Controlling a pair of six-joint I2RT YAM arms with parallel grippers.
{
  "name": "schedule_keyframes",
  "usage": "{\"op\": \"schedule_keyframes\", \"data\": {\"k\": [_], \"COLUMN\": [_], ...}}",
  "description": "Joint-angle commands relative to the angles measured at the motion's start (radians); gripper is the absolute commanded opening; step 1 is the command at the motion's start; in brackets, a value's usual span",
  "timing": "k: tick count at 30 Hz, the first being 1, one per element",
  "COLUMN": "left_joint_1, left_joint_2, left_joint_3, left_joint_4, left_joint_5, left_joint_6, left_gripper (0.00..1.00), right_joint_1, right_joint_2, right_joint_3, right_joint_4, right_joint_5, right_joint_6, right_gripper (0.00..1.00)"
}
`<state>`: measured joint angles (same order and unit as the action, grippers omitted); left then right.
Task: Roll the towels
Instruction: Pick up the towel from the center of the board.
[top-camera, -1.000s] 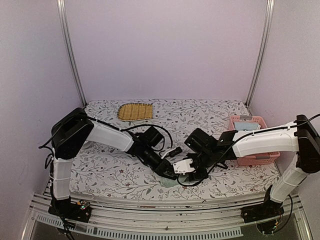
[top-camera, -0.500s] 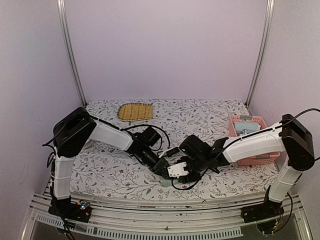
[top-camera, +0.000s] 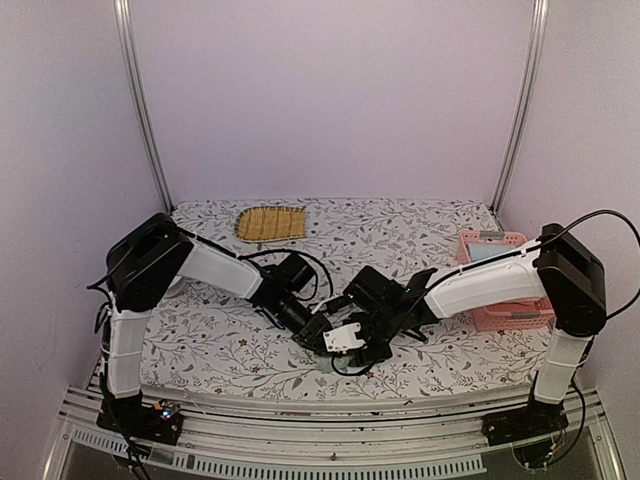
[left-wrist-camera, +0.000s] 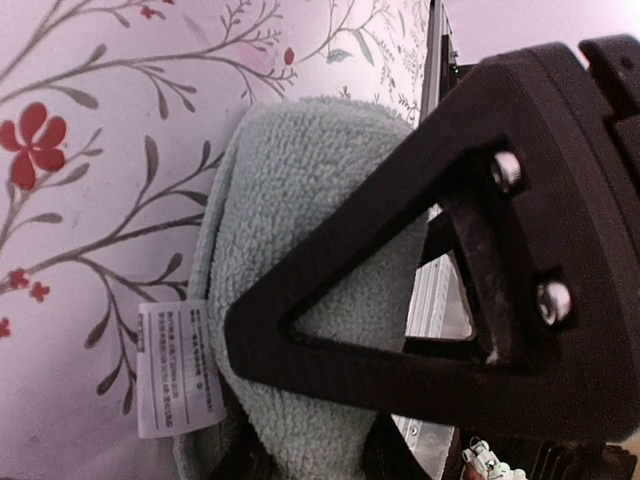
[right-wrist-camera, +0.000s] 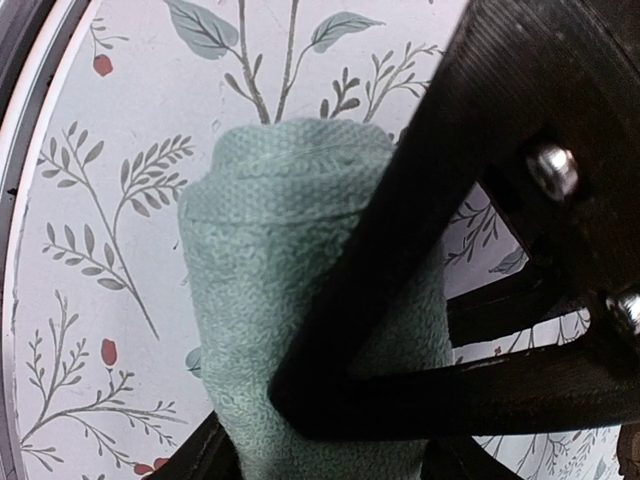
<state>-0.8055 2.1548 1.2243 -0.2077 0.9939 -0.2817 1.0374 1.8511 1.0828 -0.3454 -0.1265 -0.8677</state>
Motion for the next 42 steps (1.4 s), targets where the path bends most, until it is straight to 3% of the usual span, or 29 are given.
{"op": "schedule_keyframes", "data": {"k": [1,13,23,34,42], "left_joint_1": [0.012,0.035,0.045,0.054,0.056], "left_joint_2": [0.068,0.072,0.078,0.080,0.079], "left_joint_3": [-0.043,-0.091,-0.100,-0.103,-0.103], "left_joint_4": [-0.043,0.024,0.024,0.027,0.027], "left_joint_5": [-0.104,-0.054,-0.047,-0.049,-0.058], "left_joint_6": [-0.015,-0.054,-0.060,-0.068,-0.070], "left_gripper": [0.08,0.05,0.02,0.00,0.00], "right_joint_1": [0.015,0.051,0.110,0.136,0.144], "right_joint_2": [0.078,0.021,-0.053,-0.159,-0.113], "right_joint_3": [0.023,0.011,-0.017,-0.034,-0.066], "right_joint_4": [-0.103,-0.023,-0.053,-0.077,-0.039], "right_joint_5": [-0.067,0.201,0.301,0.271,0.197], "right_joint_6": [0.035,0.087,0.094,0.111,0.092], "right_gripper": [0.57,0.59,0.63,0.62,0.59]}}
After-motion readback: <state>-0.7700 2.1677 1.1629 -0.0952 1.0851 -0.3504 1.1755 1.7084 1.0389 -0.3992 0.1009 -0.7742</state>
